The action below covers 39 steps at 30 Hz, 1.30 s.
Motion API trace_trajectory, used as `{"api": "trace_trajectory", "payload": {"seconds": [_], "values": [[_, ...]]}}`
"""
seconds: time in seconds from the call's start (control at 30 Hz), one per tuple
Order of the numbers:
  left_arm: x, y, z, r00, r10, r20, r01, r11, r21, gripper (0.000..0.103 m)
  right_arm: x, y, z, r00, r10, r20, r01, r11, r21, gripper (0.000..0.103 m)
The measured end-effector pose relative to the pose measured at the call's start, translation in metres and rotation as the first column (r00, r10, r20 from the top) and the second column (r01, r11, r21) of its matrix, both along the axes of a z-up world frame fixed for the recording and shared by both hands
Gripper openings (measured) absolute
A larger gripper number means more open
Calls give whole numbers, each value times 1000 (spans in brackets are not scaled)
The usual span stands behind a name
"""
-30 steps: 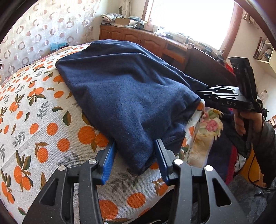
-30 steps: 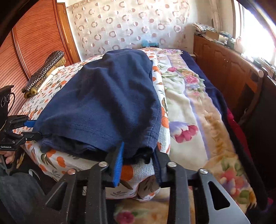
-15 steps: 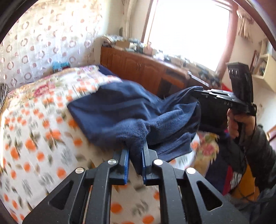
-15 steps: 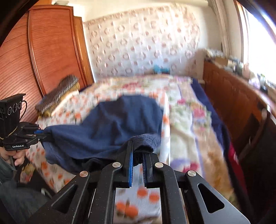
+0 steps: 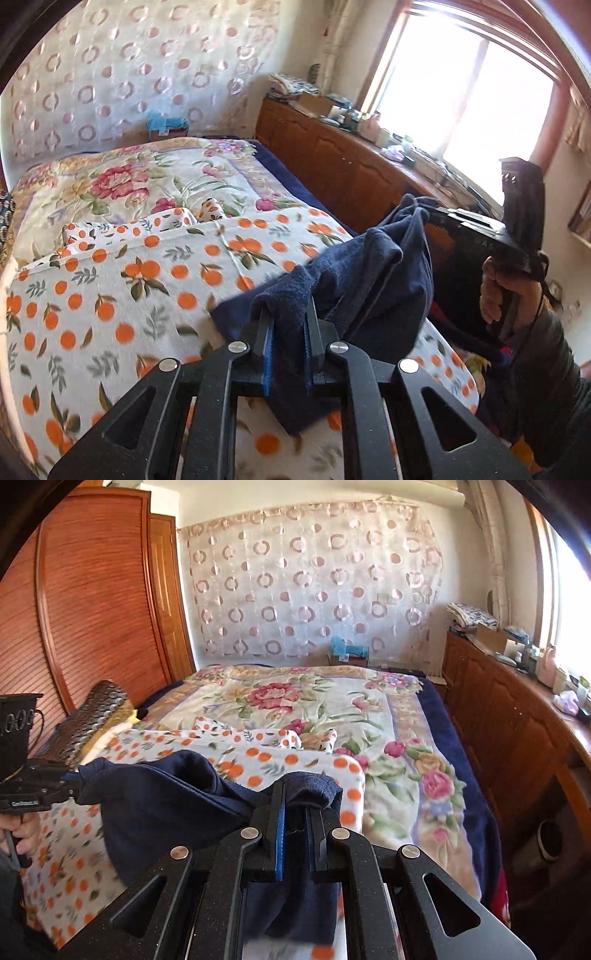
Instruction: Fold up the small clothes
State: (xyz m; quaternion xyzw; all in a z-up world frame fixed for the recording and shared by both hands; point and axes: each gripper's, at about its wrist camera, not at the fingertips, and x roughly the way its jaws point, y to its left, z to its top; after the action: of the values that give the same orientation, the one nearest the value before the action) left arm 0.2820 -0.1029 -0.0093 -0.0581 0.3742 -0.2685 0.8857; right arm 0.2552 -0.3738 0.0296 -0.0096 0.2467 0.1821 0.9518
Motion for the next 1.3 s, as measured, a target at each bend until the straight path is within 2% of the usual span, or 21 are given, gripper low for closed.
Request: {"api": "trace_trajectory", "payload": {"seconds": [0.1, 0.17, 0.2, 0.27, 0.3, 0.4, 0.43, 0.5, 0.57, 0.6, 0.63, 0.67, 0.77, 0.9, 0.93, 0.97, 1.0, 1.07, 1.17, 1.3], "values": [[18, 6, -5, 1000, 3, -26, -3, 1000, -2, 20, 31, 10, -11, 999, 0, -43, -1, 1000, -21, 8], [22, 9, -7, 1000, 13, -22, -12, 1000, 16, 34, 50, 15, -19, 997, -3, -78, -1, 999, -48, 8], [22, 11, -6, 1000, 30, -3, -30, 999, 35, 47, 58, 18, -24, 995, -3, -97, -2, 998, -57, 8], [23, 16, -4, 999, 44, 26, -46, 997, 64, 49, 71, 25, -29, 992, 0, -126, -9, 998, -68, 8], [23, 18, -2, 999, 45, 30, -47, 997, 66, 56, 77, 25, -30, 991, 5, -133, -15, 997, -72, 8], [23, 13, 0, 999, 35, 38, -38, 996, 82, 64, 96, 32, -25, 990, -8, -142, -5, 996, -92, 9], [24, 9, -1, 999, 27, 40, -31, 996, 88, 65, 98, 33, -22, 991, -16, -136, 3, 995, -95, 9], [23, -2, -6, 999, 3, 33, -6, 995, 102, 65, 97, 35, -15, 992, -33, -125, 21, 995, -101, 18], [22, -14, -13, 1000, -25, 17, 23, 992, 122, 65, 89, 35, -7, 993, -81, -82, 71, 990, -125, 36], [22, -20, -18, 999, -39, 11, 37, 990, 139, 65, 83, 32, -4, 993, -100, -59, 92, 988, -123, 41], [22, -27, -23, 999, -45, 6, 44, 985, 165, 65, 77, 28, 2, 993, -109, -48, 103, 990, -101, 50], [22, -31, -27, 999, -46, 4, 44, 982, 183, 65, 70, 25, 4, 993, -106, -47, 102, 992, -78, 55], [25, -37, -38, 999, -35, 2, 34, 976, 214, 65, 49, 24, 5, 996, -50, -68, 48, 999, -23, 58], [28, -37, -53, 1000, -1, 1, 1, 959, 285, 65, 37, 34, -22, 990, -22, -138, 11, 997, -77, 60], [28, -35, -58, 1000, 4, -10, -1, 958, 287, 65, 37, 35, -29, 989, -34, -145, 19, 994, -105, 65], [29, -32, -61, 1000, 7, -20, -1, 959, 284, 65, 38, 35, -36, 987, -58, -153, 38, 991, -126, 72], [30, -30, -65, 999, 9, -31, 0, 961, 278, 65, 40, 32, -45, 982, -82, -171, 62, 991, -122, 76], [31, -23, -69, 999, 10, -52, 3, 970, 245, 65, 46, 26, -51, 975, -93, -200, 81, 994, -67, 83], [31, -17, -70, 997, 17, -75, -1, 979, 206, 65, 51, 25, -49, 972, -83, -219, 83, 996, -8, 83], [34, -8, -70, 992, 28, -119, -14, 993, 118, 65, 56, 26, -45, 970, -66, -235, 68, 998, 1, 83]]}}
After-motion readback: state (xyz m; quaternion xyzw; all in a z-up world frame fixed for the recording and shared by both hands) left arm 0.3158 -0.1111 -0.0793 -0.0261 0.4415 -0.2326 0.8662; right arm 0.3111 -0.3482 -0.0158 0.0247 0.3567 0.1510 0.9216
